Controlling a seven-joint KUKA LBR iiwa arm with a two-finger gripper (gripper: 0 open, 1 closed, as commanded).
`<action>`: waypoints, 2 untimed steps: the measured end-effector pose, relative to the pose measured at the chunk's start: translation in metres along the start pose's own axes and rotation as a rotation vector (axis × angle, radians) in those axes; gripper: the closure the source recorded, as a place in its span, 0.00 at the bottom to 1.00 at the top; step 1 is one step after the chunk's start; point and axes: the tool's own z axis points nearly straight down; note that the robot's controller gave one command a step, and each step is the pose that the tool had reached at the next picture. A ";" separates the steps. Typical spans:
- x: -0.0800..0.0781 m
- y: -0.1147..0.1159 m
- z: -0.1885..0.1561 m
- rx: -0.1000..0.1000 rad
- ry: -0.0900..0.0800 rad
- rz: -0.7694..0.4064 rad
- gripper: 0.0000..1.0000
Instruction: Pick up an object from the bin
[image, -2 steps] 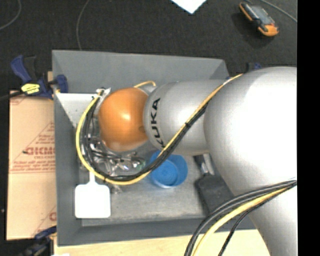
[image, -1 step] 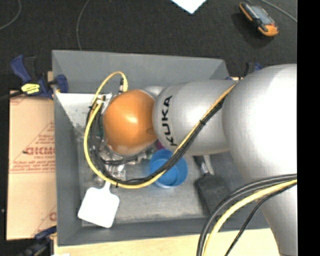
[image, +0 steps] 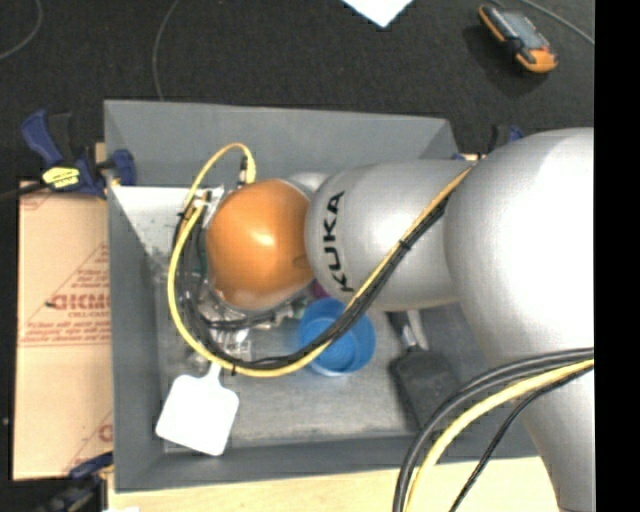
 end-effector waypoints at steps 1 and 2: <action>0.001 0.002 -0.036 -0.005 0.002 0.002 1.00; 0.000 -0.001 -0.071 0.002 -0.001 0.002 1.00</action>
Offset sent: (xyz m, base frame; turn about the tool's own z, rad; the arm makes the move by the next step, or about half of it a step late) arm -0.0030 -0.0007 0.0241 0.0011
